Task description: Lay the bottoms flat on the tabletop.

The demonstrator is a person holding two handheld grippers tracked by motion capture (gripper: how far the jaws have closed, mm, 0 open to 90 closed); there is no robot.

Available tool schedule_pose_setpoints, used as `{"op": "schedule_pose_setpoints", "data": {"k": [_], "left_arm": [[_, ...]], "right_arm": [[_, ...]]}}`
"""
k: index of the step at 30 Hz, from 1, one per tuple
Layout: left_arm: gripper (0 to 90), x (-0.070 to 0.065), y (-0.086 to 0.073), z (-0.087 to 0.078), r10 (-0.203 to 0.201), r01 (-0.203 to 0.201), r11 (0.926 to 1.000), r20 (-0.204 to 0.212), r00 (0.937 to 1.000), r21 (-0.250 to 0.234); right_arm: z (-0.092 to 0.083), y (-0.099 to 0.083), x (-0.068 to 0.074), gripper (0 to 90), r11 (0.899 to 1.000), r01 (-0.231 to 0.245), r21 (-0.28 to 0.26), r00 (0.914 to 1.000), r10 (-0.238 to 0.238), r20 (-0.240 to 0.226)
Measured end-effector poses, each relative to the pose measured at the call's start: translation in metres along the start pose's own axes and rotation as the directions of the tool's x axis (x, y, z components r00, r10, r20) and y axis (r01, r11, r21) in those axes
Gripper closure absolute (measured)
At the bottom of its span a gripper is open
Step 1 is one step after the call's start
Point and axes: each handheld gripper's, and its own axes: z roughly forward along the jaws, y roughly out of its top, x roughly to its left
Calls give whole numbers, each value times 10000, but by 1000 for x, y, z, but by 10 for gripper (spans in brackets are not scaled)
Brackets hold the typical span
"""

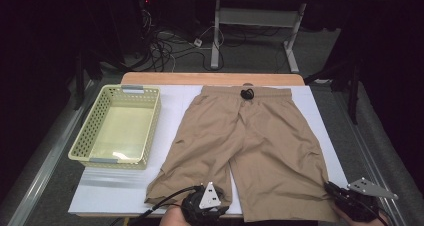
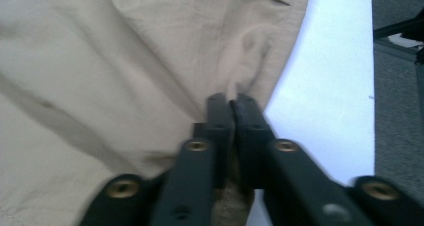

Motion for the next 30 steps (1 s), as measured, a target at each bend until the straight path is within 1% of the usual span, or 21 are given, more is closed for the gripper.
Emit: {"op": "schedule_pose_setpoints", "data": {"k": [1, 3, 4, 5, 6, 8, 9, 10, 11, 13, 14, 16, 18, 20, 23, 24, 25, 26, 27, 29, 30], "left_arm": [[570, -1, 0, 0, 36, -36, 10000, -27, 10000, -31], [586, -2, 0, -1, 115, -115, 9999, -55, 9999, 10], [586, -2, 0, -1, 63, -63, 10000, -44, 10000, 3], [585, -2, 0, -1, 56, -56, 10000, -45, 10000, 8], [582, -2, 0, -1, 91, -91, 10000, -48, 9999, 27], [580, -2, 0, -1, 190, -189, 9998, -43, 9998, 7], [581, -3, 0, -1, 238, -239, 9997, -54, 9997, -44], [582, -3, 0, -2, 338, -338, 9994, -74, 9994, -47], [582, -3, 0, -2, 359, -359, 9993, -95, 9993, -58], [583, -3, 0, -2, 341, -342, 9994, -72, 9994, -93], [583, -3, 0, -2, 360, -361, 9992, -61, 9993, -149], [583, -4, 0, -1, 427, -428, 9988, -23, 9991, -234], [580, -5, 0, -1, 430, -429, 9988, 45, 9991, -230], [566, -6, 0, 1, 463, -463, 9988, -14, 9989, -139], [569, -8, -1, 1, 658, -659, 9978, -122, 9978, -83], [577, -8, -1, 1, 574, -575, 9983, -102, 9983, -104], [591, -8, -1, 2, 476, -477, 9988, -80, 9988, -125], [604, -9, -2, 2, 438, -440, 9988, -94, 9990, -198], [616, -9, -3, 2, 507, -509, 9984, -92, 9987, -232], [639, -9, -4, 2, 498, -501, 9983, -98, 9987, -287], [668, -9, -3, 2, 479, -481, 9984, -101, 9988, -285]], "right_arm": [[-1, 1, -1, 897, 9999, 96, 36, 9999, -96, 114], [-7, 4, -5, 898, 9997, 48, -226, 9975, -32, 703], [-10, 3, -8, 898, 9996, -39, -283, 9963, 63, 855], [-10, 1, -10, 894, 9997, -92, -207, 9964, 109, 840], [-7, -2, -12, 878, 9999, -99, -87, 9976, 104, 682], [-6, -3, -13, 737, 9994, -323, -99, 9988, 327, 364], [-7, -1, -12, 671, 9982, -523, -288, 9983, 530, 243], [-10, 3, -9, 616, 9965, -582, -601, 9982, 588, 91], [-13, 7, -5, 584, 9938, -599, -932, 9982, 593, -89], [-17, 14, 9, 555, 9891, -433, -1409, 9978, 357, -555], [-17, 17, 18, 546, 9877, -355, -1520, 9964, 233, -812], [-16, 23, 36, 533, 9867, -69, -1625, 9929, -125, -1183], [-11, 28, 56, 524, 9870, 293, -1581, 9882, -524, -1440], [-5, 31, 74, 534, 9878, 575, -1446, 9801, -835, -1802], [5, 38, 98, 546, 9853, 1071, -1331, 9686, -1336, -2098], [7, 40, 106, 552, 9851, 1125, -1304, 9645, -1398, -2239], [9, 43, 113, 552, 9819, 1341, -1340, 9578, -1631, -2365], [10, 47, 120, 553, 9758, 1684, -1394, 9515, -1978, -2356], [10, 52, 125, 556, 9710, 1903, -1449, 9468, -2206, -2342], [13, 60, 135, 556, 9653, 2202, -1402, 9362, -2496, -2476], [14, 63, 141, 556, 9625, 2346, -1359, 9319, -2625, -2503]]}}
